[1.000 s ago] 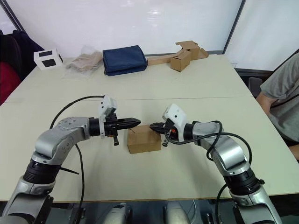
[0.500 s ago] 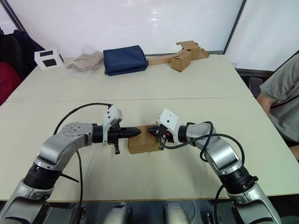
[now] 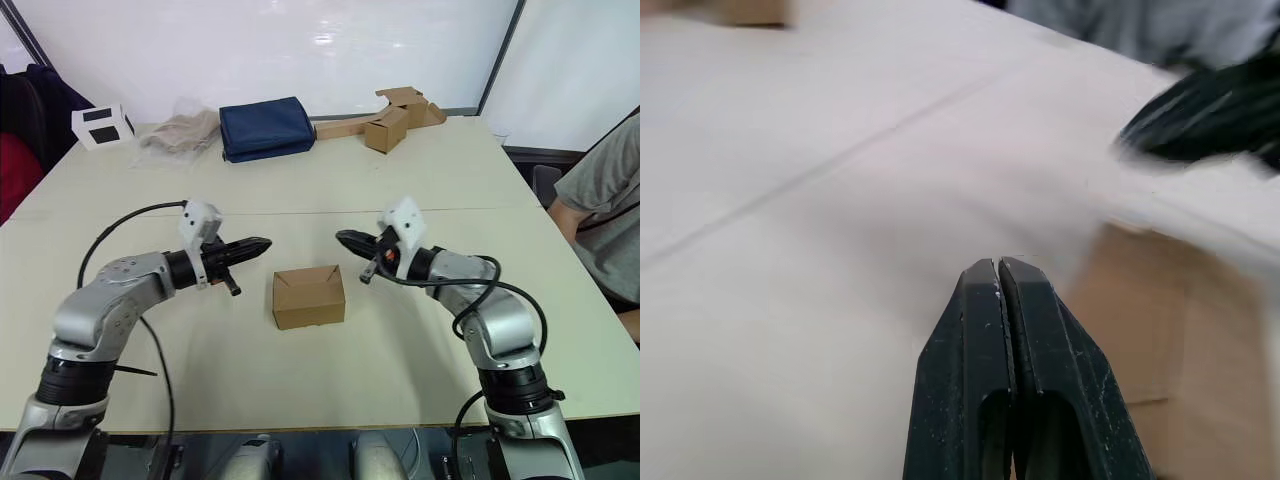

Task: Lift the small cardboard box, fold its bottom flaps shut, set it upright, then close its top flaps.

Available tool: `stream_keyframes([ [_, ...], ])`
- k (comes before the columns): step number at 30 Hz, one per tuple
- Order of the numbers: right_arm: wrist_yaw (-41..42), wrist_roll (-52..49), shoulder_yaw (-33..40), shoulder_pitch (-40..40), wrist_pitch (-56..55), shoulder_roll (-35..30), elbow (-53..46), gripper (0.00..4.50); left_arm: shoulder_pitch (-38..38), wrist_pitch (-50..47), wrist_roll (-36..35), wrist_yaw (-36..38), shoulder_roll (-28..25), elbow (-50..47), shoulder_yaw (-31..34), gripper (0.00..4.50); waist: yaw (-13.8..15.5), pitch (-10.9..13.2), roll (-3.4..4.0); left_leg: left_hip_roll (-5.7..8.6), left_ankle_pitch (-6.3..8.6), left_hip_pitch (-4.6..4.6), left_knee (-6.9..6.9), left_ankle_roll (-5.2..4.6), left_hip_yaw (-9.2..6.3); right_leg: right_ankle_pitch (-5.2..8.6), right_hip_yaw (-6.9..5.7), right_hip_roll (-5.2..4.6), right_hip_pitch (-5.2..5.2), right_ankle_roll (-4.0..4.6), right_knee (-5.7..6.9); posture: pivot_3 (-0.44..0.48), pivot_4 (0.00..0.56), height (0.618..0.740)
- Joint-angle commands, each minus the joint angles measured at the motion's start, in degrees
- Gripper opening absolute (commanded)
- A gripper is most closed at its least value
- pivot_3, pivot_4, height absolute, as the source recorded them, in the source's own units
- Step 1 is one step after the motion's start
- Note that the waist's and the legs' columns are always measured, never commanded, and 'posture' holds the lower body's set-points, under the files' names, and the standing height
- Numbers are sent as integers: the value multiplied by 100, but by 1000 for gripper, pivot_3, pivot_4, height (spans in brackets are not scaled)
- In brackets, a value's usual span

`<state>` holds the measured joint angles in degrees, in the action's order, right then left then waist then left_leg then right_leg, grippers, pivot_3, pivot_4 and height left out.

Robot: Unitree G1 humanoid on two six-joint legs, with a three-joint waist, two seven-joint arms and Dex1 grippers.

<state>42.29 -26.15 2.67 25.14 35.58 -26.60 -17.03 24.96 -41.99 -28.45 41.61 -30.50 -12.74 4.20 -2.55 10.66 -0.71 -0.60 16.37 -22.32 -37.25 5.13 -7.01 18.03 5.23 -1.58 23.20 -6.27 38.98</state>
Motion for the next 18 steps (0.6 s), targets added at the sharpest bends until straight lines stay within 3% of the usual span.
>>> stream_keyframes([
  [1, -71, -714, 855, -443, 367, -189, -521, 0, -589, -639, -661, -16, -292, -376, 877, 22, 1, 0, 0, 0, 0, 0, 1, 0, 0, 0, 0, 0, 0, 0, 0, 0, 150, 740],
  [8, 394, -1068, 1034, -1925, 897, -1060, -848, 0, -2141, -607, -827, 195, -695, -861, 1161, 22, 25, 0, 3, -1, 1, 1, 7, -1, 3, 0, 1, -3, -9, 1, -17, 0, 150, 740],
  [11, 545, -814, 825, -2245, 684, -1259, -667, 0, -2703, -286, -482, 488, -966, -774, 822, 22, 15, 0, 3, 0, 1, 30, 8, -1, 4, 0, 2, -1, -38, 1, -19, 0, 150, 740],
  [18, 609, -586, 663, -2345, 346, -1337, -362, 0, -2841, -159, -760, 489, -754, -751, 872, 22, 20, 3, 6, -7, 4, 78, 33, -4, 13, 0, 6, 2, -86, 2, -54, 0, 150, 740],
])
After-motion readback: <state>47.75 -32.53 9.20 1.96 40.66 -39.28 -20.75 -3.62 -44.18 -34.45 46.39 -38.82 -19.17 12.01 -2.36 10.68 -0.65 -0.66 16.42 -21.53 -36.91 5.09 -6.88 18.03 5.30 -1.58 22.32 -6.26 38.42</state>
